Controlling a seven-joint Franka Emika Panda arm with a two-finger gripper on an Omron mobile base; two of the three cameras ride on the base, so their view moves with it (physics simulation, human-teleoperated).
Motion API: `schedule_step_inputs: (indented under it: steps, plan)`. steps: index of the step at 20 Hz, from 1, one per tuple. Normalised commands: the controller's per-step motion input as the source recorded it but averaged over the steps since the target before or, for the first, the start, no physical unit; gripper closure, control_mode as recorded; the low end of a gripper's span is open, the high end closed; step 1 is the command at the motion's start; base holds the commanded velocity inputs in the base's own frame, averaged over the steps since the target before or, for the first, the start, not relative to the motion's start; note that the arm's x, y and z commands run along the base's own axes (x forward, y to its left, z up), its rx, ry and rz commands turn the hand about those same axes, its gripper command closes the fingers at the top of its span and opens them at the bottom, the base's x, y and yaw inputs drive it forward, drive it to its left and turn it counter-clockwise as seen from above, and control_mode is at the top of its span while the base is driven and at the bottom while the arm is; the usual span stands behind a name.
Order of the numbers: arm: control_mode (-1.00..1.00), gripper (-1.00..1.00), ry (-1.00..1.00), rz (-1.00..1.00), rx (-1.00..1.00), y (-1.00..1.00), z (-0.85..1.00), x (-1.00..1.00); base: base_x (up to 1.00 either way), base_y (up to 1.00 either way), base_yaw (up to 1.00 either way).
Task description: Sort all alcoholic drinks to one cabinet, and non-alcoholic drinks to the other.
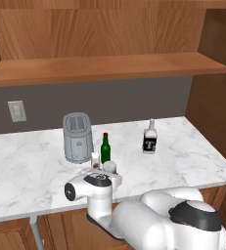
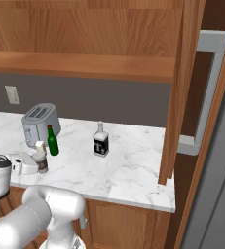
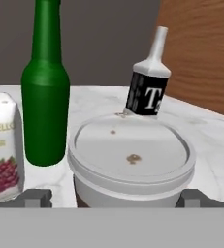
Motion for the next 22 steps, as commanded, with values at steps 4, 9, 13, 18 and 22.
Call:
schedule_step_inputs:
  steps: [4, 9, 13, 18, 22]
  plan:
    - [-1.0, 1.0, 0.0, 0.05, -0.02, -0.04, 0.0, 0.01, 0.0, 0.0, 0.0]
    - [-1.0, 1.0, 0.0, 0.08, 0.0, -0.19, 0.28, -0.35, 0.0, 0.0, 0.0]
    - [-1.0, 1.0, 0.0, 0.11, 0.0, -0.18, 0.61, -0.41, 0.0, 0.0, 0.0]
    - [-1.0, 1.0, -0.01, 0.11, 0.01, -0.24, 0.77, -0.37, 0.0, 0.0, 0.0]
    - [-1.0, 1.0, 0.0, 0.1, 0.01, -0.24, 0.84, -0.19, 0.0, 0.0, 0.0]
